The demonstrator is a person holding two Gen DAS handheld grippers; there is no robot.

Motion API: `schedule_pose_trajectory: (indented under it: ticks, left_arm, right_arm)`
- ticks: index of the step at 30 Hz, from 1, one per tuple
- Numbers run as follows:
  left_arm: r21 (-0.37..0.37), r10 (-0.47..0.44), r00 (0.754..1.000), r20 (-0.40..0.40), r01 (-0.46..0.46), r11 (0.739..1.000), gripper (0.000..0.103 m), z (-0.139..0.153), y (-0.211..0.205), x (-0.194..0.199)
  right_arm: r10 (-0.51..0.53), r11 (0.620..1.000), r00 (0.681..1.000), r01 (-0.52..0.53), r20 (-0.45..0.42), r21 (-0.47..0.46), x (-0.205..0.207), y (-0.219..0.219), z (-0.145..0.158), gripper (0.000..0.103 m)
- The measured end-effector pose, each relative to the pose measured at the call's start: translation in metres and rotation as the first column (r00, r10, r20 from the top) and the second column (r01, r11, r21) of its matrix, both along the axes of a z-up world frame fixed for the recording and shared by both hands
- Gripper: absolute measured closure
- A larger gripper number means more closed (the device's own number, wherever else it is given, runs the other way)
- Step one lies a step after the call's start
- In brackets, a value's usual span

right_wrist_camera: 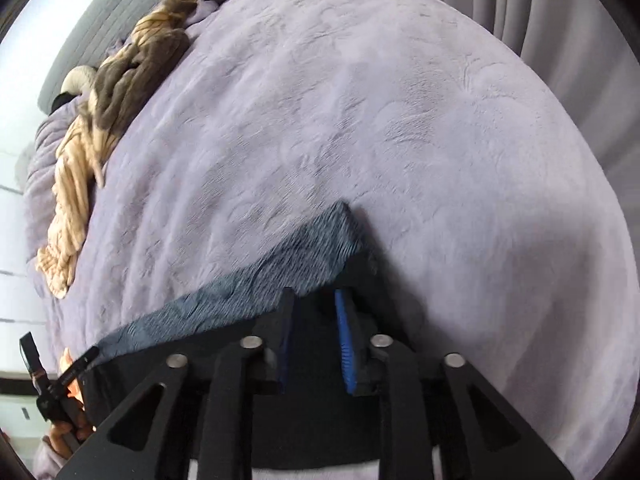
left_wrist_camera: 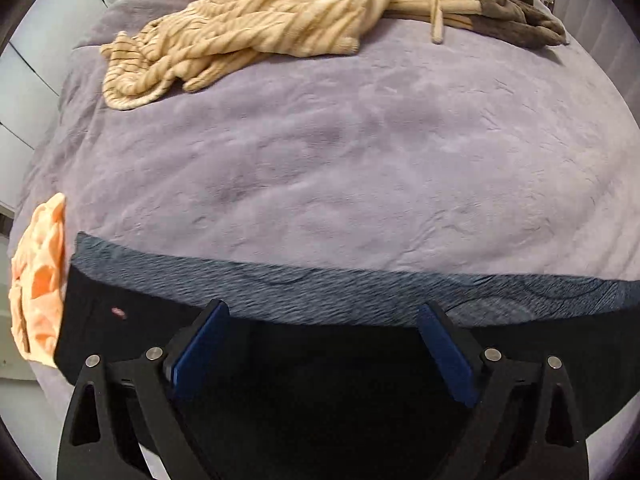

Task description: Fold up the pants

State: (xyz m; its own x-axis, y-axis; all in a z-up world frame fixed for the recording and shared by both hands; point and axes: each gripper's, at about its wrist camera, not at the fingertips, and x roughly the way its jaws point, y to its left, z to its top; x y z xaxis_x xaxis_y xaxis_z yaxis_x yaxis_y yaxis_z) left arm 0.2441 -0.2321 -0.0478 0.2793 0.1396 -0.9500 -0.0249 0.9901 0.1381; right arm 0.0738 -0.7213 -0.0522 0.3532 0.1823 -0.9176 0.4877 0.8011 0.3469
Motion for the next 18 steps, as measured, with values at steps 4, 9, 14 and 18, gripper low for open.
schedule_pose_trajectory:
  ticks: [4,9,14,18]
  left_arm:
    - [0.092,0.006,1.000,-0.014,-0.005,0.996,0.006,-0.013,0.064,-0.033]
    - [0.151,0.116,0.992,-0.045,-0.108,0.983,0.006,-0.033,0.153,-0.078]
    - [-0.007,0.137,0.985,-0.103,-0.138,0.990,0.000,-0.069,0.216,-0.090]
    - [-0.003,0.046,0.994,-0.096,-0.046,0.999,0.000,-0.071,0.210,-0.089]
  right_arm:
    - [0.075,0.958,0.994,-0.096,0.085,0.271,-0.023,0.055,0.007,0.063]
    - [0.213,0.804,0.972,-0.230,0.095,0.549,-0.037,0.192,-0.022,0.063]
    - [0.225,0.665,0.972,-0.199,0.060,0.720,-0.034,0.318,-0.066,0.063]
    - [0.204,0.656,0.979,-0.131,-0.007,0.744,-0.030,0.370,-0.088,0.063]
